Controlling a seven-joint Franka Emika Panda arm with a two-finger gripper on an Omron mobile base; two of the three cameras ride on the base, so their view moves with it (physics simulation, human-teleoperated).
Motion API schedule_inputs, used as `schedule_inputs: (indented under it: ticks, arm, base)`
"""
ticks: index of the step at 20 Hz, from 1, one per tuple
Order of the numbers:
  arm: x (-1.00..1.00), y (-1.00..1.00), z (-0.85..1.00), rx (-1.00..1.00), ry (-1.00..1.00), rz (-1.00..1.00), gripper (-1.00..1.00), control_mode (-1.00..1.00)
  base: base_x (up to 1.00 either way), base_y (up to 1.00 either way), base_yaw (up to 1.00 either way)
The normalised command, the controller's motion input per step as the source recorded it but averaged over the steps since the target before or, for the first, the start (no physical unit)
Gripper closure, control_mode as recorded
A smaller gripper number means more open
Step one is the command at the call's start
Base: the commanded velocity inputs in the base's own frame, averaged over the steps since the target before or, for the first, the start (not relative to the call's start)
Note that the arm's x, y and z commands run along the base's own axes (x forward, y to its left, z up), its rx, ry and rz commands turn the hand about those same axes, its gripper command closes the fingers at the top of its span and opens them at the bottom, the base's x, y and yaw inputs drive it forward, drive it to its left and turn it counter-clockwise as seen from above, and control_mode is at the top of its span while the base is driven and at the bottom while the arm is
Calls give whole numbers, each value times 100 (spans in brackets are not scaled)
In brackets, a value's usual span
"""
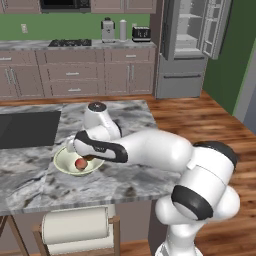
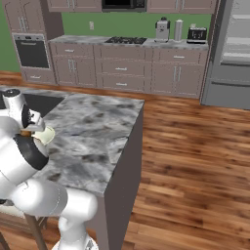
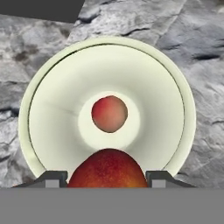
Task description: Retrieve the peach and mango from the fridge and place them into the bowl on the dining table.
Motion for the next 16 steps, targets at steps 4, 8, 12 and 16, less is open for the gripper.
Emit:
schedule_inputs:
  ticks: [4, 8, 12, 16]
  arm:
    - [26, 13, -14, 0, 0, -5, 100, -100]
    - [29, 19, -9, 0, 0, -5, 100, -100]
    - [28, 21, -1, 0, 0, -5, 100, -100]
    - [23, 17, -8, 0, 0, -6, 100, -100]
  base:
    - [0, 0, 0]
    - [0, 0, 0]
    - [0, 0, 0]
    - [0, 0, 0]
